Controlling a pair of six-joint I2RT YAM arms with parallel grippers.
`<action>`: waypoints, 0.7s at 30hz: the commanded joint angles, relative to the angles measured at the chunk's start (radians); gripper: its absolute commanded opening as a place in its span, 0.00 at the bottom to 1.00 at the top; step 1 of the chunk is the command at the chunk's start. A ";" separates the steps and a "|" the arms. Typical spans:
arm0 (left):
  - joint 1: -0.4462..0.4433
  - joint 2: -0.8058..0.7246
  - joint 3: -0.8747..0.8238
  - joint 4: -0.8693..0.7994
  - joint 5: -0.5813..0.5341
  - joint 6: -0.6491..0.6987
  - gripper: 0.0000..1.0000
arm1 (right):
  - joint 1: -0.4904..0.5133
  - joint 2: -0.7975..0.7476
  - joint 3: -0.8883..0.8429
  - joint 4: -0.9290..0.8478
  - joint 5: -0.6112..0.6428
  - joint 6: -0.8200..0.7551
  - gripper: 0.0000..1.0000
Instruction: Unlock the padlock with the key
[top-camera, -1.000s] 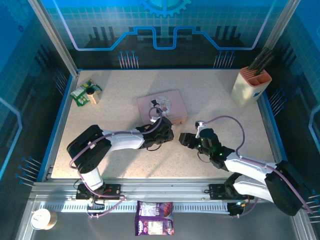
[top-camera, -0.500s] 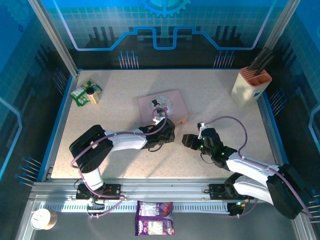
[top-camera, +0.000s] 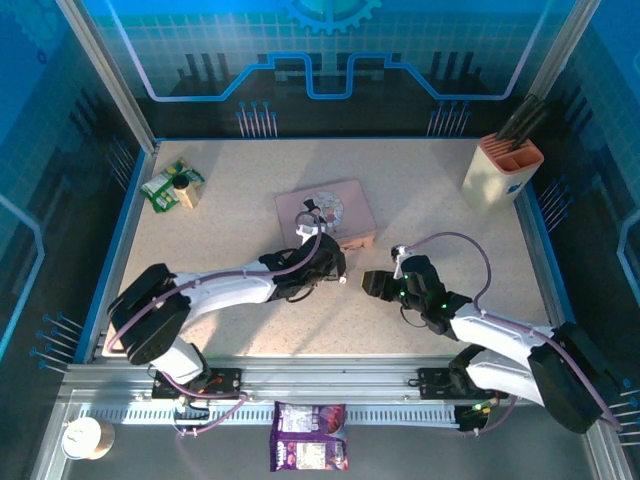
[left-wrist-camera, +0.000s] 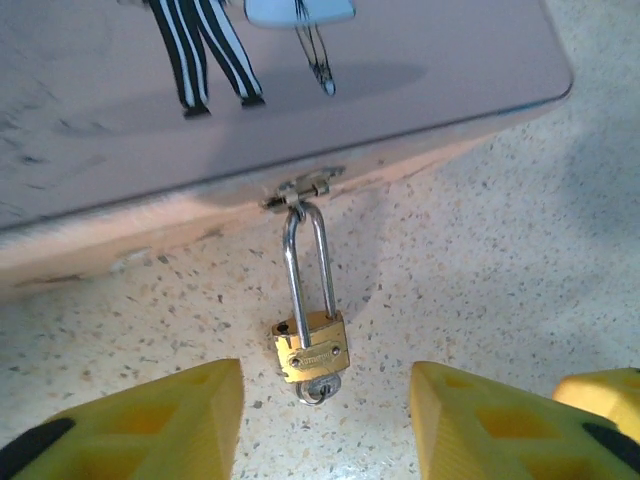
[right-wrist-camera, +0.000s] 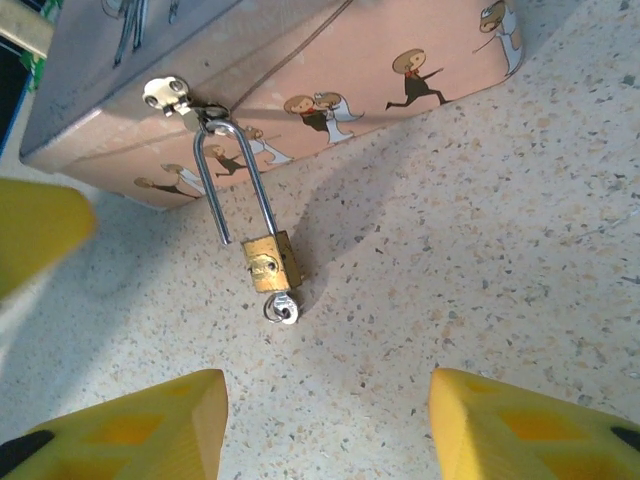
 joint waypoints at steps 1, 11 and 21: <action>0.010 -0.076 -0.011 -0.084 -0.086 0.084 0.53 | -0.006 0.051 0.049 0.033 -0.041 -0.054 0.56; 0.285 -0.179 -0.030 -0.177 -0.006 0.220 0.71 | -0.059 0.302 0.187 0.083 -0.210 -0.064 0.55; 0.418 -0.100 -0.044 -0.090 0.170 0.218 0.78 | -0.109 0.448 0.280 0.091 -0.335 -0.056 0.52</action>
